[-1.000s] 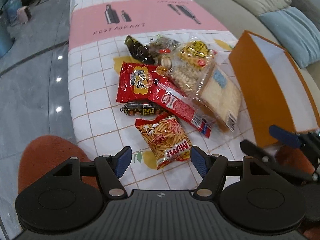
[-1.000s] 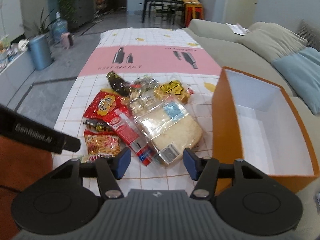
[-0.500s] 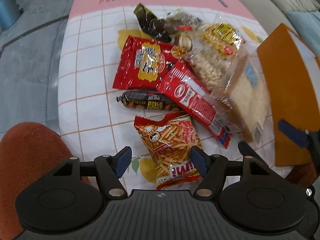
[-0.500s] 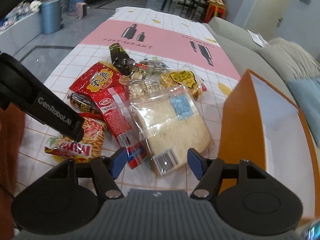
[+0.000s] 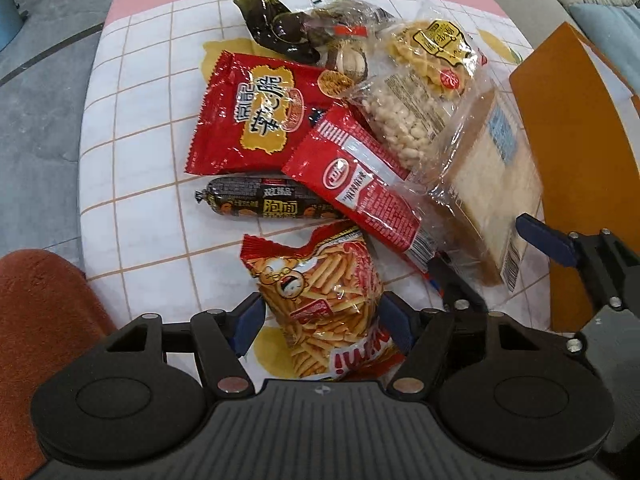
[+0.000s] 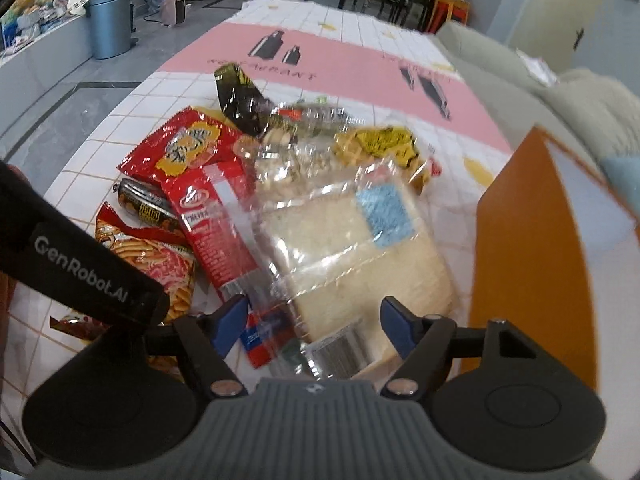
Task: Organize snacks
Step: 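Grasp the bagged bread loaf with the right tool while the left tool grasps the orange chip bag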
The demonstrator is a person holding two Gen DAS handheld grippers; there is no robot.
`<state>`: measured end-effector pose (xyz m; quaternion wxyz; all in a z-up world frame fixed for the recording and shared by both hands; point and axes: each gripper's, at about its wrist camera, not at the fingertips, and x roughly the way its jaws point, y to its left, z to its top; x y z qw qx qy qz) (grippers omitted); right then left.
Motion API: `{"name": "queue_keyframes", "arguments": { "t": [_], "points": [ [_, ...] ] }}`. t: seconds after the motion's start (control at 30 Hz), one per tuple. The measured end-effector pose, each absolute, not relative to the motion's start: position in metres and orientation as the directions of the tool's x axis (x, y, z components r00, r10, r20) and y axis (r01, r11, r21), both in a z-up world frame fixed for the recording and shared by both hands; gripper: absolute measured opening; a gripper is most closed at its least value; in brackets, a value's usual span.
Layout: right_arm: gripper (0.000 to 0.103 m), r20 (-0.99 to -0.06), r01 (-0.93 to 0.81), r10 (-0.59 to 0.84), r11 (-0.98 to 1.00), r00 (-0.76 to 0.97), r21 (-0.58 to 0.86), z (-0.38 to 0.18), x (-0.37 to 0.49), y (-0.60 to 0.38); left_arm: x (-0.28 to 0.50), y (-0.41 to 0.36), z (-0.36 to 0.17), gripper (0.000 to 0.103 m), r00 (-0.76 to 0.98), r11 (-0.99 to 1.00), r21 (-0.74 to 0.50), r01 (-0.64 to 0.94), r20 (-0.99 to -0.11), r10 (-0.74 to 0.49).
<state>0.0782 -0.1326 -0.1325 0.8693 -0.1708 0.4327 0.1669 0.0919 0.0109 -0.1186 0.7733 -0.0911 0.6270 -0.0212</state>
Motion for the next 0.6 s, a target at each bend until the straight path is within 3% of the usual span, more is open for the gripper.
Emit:
{"name": "queue_keyframes", "arguments": {
  "t": [0.17,0.33,0.6],
  "points": [
    [0.071,-0.793,-0.455,0.115,0.863,0.598,-0.218,-0.139,0.072,-0.125,0.093,0.007,-0.12,0.071,0.208,0.984,-0.165,-0.068,-0.967,-0.148],
    [0.048,-0.78,-0.441,0.087,0.861,0.62,-0.254,-0.135,0.07,-0.129,0.092,0.003,-0.118,0.065,0.215,0.987,-0.155,-0.047,-0.966,-0.142],
    [0.028,-0.747,-0.46,0.092,0.835,0.658,-0.302,-0.127,0.058,-0.129,0.086,0.003,-0.11,0.05,0.253,0.989,-0.143,-0.036,-0.959,-0.129]
  ]
}}
